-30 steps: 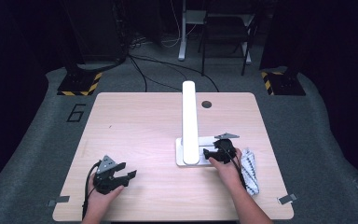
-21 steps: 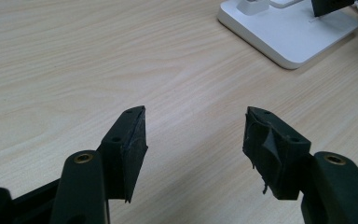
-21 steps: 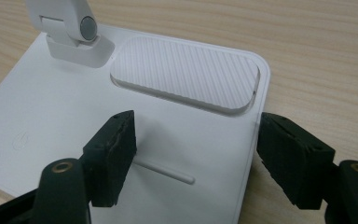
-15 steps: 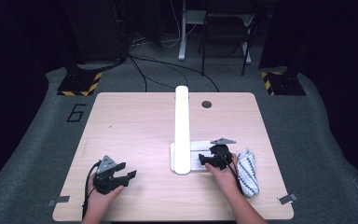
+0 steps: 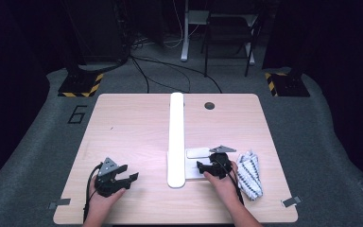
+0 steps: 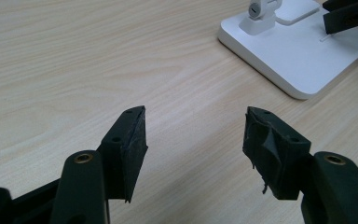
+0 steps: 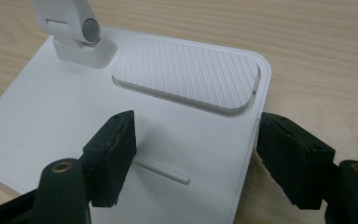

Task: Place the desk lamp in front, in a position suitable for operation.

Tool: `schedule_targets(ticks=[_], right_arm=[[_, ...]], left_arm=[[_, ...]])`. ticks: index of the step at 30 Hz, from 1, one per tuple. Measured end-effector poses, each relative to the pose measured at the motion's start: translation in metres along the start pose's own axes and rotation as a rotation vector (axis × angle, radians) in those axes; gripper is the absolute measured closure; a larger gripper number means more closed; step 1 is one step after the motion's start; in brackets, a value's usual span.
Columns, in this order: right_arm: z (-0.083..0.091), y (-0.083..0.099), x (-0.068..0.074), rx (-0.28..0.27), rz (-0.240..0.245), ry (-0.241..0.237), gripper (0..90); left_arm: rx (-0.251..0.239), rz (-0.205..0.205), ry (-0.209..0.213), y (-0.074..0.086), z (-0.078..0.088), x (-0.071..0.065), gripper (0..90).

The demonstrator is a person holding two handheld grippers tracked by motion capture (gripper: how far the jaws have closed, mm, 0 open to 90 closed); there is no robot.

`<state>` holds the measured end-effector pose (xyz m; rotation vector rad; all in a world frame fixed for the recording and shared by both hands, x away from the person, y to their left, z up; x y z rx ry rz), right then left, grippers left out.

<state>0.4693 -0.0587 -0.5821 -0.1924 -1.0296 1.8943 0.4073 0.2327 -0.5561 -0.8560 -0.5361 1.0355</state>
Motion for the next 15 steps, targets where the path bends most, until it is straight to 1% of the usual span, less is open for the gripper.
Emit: schedule_targets(ticks=[2,3,5,6,7,8,9,11,12,13,14,15], right_arm=[[0.000,0.002,0.004,-0.004,-0.012,0.000,28.0],[0.001,0.004,0.007,-0.012,-0.012,-0.004,28.1],[0.001,0.005,0.009,-0.014,-0.012,-0.007,28.1],[0.002,0.007,0.011,-0.017,0.002,-0.012,28.1],[0.002,0.007,0.011,-0.017,0.002,-0.012,28.1],[0.002,0.009,0.015,-0.025,-0.009,-0.017,28.1],[0.002,0.009,0.015,-0.025,-0.009,-0.017,28.1],[0.003,0.012,0.020,-0.032,-0.006,-0.023,28.1],[0.003,0.012,0.020,-0.032,-0.006,-0.023,28.1],[0.003,0.012,0.021,-0.033,0.008,-0.022,28.1],[0.004,0.014,0.025,-0.038,0.008,-0.027,28.1],[0.004,0.014,0.025,-0.038,0.008,-0.027,28.1]], left_arm=[[-0.001,-0.001,-0.001,0.000,0.000,0.000,39.3],[-0.001,-0.002,-0.001,0.000,0.000,0.000,39.3],[0.003,-0.009,-0.002,0.001,0.000,0.001,39.3],[0.003,0.003,0.000,0.001,0.000,-0.001,39.3],[0.003,0.003,0.000,0.001,0.000,-0.001,39.3],[0.004,-0.011,-0.003,0.001,0.000,-0.001,39.3],[0.004,-0.011,-0.003,0.001,0.000,-0.001,39.3],[0.006,-0.010,-0.002,0.001,0.000,-0.002,39.3],[0.006,-0.010,-0.002,0.001,0.000,-0.002,39.3],[0.010,-0.019,-0.003,0.002,0.000,-0.002,39.3],[0.009,-0.025,-0.005,0.002,0.000,-0.002,39.3],[0.005,-0.026,-0.005,0.001,-0.001,-0.003,39.3]])
Point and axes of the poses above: each handheld gripper's, and its own axes: z roughly backward along the jaws, y roughly out of its underside, x roughly to its left, the point moved 10 cm from there along -z, roughly forward along the jaws, and after that the axes turned 11 degrees about -y, right-handed, at the moved point
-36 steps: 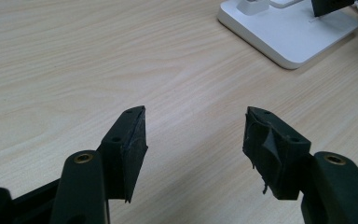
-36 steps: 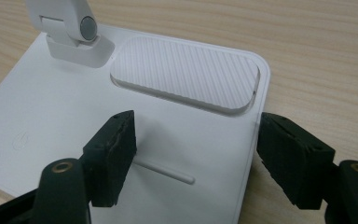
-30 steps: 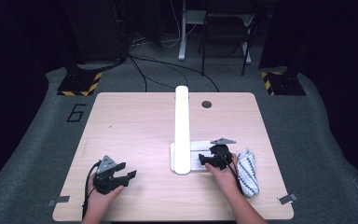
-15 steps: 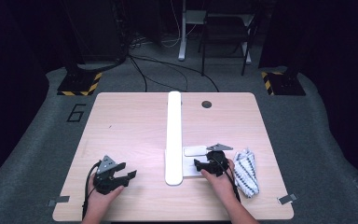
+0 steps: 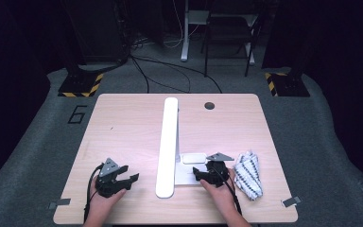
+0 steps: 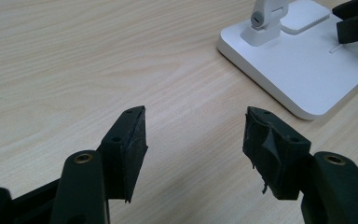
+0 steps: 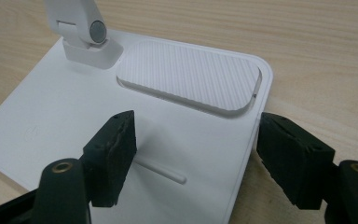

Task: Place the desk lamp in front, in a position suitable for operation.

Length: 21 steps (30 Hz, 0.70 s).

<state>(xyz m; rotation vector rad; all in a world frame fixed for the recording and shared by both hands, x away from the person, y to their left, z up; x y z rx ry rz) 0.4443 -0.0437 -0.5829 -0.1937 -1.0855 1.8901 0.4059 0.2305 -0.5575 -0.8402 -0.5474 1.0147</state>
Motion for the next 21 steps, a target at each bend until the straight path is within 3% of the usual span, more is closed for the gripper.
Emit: schedule_targets(ticks=[9,15,17,21], right_arm=[[-0.001,0.006,0.015,-0.013,0.006,-0.034,28.1],[0.000,0.009,0.022,-0.008,0.012,-0.063,27.5],[0.000,0.014,0.026,0.024,0.018,-0.072,25.9],[0.005,0.022,0.031,0.027,0.010,-0.100,26.5]], left_arm=[[-0.014,0.005,0.045,-0.008,-0.005,-0.014,39.3],[-0.015,-0.021,0.067,-0.012,-0.009,-0.029,39.2],[-0.004,-0.045,0.076,-0.010,-0.010,-0.035,39.2],[0.000,-0.062,0.079,-0.008,-0.009,-0.038,39.2]])
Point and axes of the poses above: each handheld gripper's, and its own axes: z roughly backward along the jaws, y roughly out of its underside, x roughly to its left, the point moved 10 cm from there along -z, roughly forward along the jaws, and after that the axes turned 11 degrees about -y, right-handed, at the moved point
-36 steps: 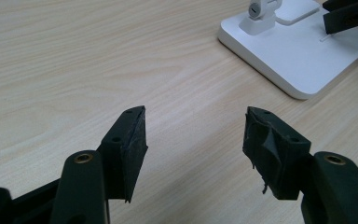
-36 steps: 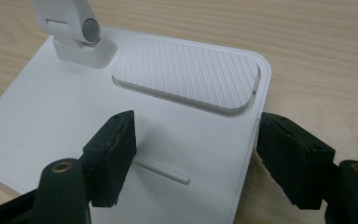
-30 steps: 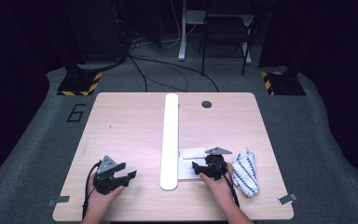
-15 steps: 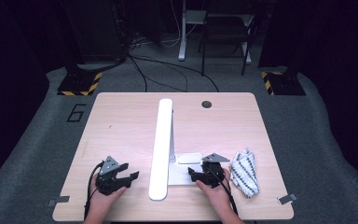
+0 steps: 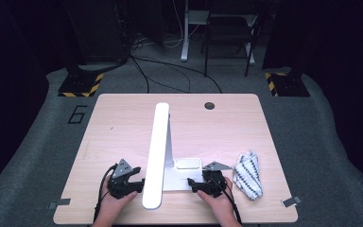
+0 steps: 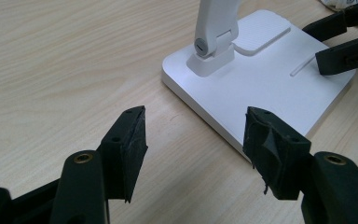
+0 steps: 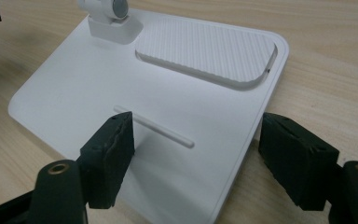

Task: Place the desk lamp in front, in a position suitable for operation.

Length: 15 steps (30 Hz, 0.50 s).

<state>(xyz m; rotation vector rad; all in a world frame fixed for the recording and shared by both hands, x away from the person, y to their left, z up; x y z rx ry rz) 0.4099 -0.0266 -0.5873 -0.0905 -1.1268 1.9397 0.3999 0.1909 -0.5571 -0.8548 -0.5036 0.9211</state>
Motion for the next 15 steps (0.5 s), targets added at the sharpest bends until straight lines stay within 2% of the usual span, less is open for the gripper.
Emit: schedule_targets(ticks=[5,12,15], right_arm=[[0.0022,0.0037,0.0047,0.011,0.006,-0.012,26.5],[0.0042,0.0053,0.0064,0.012,0.025,-0.029,28.5],[0.0059,0.0068,0.0078,0.011,0.033,-0.035,29.3]], left_arm=[[-0.005,0.013,0.000,0.0009,0.0017,0.0014,39.2],[0.017,-0.013,0.020,0.0034,-0.0014,-0.0047,39.2],[0.009,-0.020,0.016,0.0026,-0.0033,-0.0041,39.3]])
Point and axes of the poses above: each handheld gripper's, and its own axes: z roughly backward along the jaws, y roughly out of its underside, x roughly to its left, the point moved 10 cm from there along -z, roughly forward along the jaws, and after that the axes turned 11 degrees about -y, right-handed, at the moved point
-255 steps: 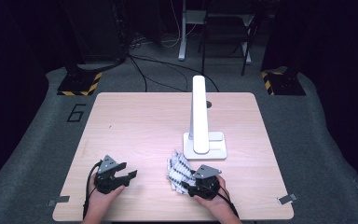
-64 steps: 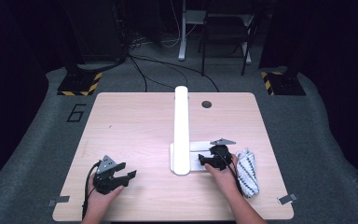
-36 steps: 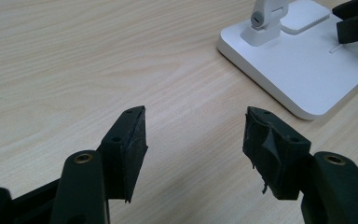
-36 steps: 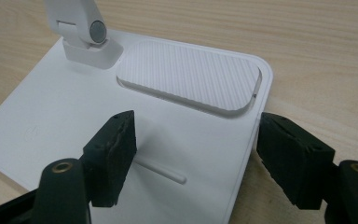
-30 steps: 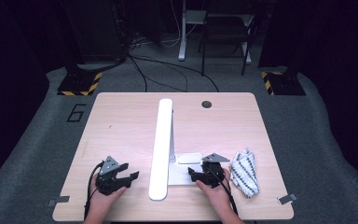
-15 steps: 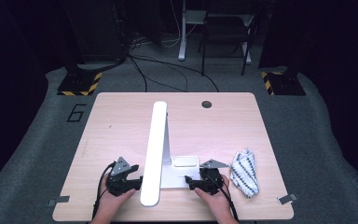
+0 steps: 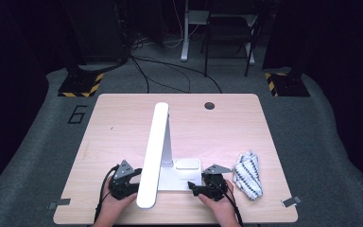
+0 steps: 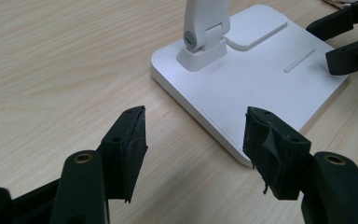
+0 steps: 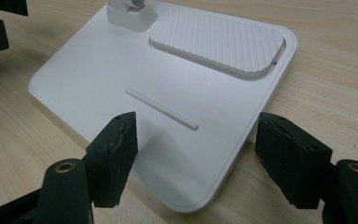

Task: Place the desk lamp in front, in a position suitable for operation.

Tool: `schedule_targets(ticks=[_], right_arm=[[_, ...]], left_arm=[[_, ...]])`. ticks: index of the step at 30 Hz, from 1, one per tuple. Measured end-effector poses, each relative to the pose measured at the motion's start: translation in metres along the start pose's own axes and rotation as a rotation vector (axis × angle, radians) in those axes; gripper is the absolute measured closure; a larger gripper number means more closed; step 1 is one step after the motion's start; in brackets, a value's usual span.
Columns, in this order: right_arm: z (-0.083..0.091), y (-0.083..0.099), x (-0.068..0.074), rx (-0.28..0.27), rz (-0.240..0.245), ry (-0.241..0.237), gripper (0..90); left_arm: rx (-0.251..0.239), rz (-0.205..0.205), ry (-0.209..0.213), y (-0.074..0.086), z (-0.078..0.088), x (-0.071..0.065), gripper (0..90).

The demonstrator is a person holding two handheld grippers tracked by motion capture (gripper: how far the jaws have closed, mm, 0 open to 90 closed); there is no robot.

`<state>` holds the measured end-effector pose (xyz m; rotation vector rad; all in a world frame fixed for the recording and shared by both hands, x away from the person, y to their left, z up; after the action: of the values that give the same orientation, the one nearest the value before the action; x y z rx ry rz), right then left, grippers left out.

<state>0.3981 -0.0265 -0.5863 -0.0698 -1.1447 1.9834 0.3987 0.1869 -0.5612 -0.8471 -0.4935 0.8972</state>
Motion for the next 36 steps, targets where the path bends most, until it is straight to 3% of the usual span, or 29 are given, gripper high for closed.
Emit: schedule_targets(ticks=[3,7,13,14,18,23,25,36], right_arm=[[0.001,0.002,0.002,0.005,0.007,0.001,29.3],[0.006,0.006,0.005,0.010,0.042,0.010,29.5],[0.012,0.015,0.007,0.024,0.098,0.045,33.0],[0.012,0.016,0.007,0.035,0.106,0.050,33.5],[0.012,0.018,0.008,0.043,0.126,0.041,35.4],[0.012,0.019,0.008,0.040,0.153,0.067,37.7],[0.012,0.019,0.009,0.046,0.158,0.060,39.2],[0.012,0.019,0.007,0.048,0.180,0.062,40.9]], left_arm=[[-0.005,0.026,0.018,-0.004,-0.003,0.000,39.3],[-0.051,0.058,0.038,-0.019,-0.007,0.000,39.3],[-0.049,0.028,0.071,-0.038,-0.020,-0.005,40.1],[-0.052,-0.014,0.076,-0.044,-0.025,-0.007,40.6],[-0.055,-0.022,0.096,-0.055,-0.035,-0.013,40.6],[-0.061,-0.031,0.094,-0.062,-0.045,-0.016,40.5],[-0.071,-0.037,0.116,-0.066,-0.048,-0.023,40.5],[-0.088,-0.038,0.128,-0.069,-0.049,-0.026,46.3]])
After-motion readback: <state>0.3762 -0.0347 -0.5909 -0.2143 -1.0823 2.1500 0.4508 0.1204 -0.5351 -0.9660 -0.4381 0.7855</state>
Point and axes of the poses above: each handheld gripper's, and its own axes: z roughly backward along the jaws, y roughly out of its underside, x roughly to its left, the point moved 10 cm from there along -z, roughly forward along the jaws, and after that the axes turned 11 degrees about -y, right-handed, at the moved point
